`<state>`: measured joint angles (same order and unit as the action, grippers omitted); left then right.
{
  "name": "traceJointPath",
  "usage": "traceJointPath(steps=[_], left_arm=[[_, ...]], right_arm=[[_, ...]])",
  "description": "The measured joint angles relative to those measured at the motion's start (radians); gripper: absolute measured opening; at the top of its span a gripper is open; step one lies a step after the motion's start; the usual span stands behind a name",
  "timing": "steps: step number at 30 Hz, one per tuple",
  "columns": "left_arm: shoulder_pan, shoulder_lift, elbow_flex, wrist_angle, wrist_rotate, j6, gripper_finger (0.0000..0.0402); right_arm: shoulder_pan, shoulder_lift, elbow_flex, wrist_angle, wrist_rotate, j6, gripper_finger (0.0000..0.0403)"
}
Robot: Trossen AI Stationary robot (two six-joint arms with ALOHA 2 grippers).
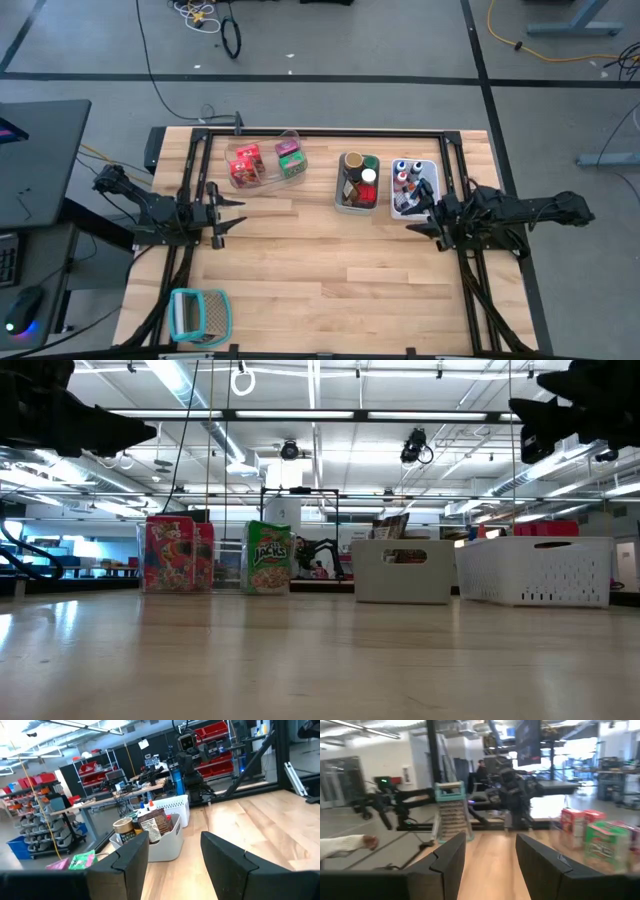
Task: Pick & Place Kitchen Items
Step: Return to Home Position
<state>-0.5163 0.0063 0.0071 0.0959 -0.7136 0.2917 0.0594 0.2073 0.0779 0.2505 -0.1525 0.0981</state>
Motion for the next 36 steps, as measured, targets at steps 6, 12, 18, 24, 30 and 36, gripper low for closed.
traceJointPath(steps=[6,12,18,24,30,36], left_arm=[[0.000,0.000,0.000,0.000,0.000,0.037,0.0190],[0.000,0.000,0.000,0.000,0.000,0.046,0.0190],[0.000,0.000,-0.001,0.000,0.000,0.046,0.0190],[0.000,0.000,-0.001,0.000,0.000,0.046,0.0190],[0.000,0.000,-0.001,0.000,0.000,0.046,0.0190],[0.000,0.000,-0.001,0.000,0.000,0.046,0.0190]], right_arm=[[0.001,0.000,-0.010,-0.001,0.053,-0.006,0.0185],[0.001,0.000,-0.030,0.023,-0.037,-0.032,0.0185],[0.001,0.000,-0.063,0.063,0.039,-0.054,0.0185],[0.001,-0.001,-0.055,0.049,0.066,-0.063,0.0185],[0.000,-0.005,0.007,-0.062,0.066,-0.102,0.0185],[0.000,-0.007,0.007,-0.116,0.148,-0.113,0.0185]])
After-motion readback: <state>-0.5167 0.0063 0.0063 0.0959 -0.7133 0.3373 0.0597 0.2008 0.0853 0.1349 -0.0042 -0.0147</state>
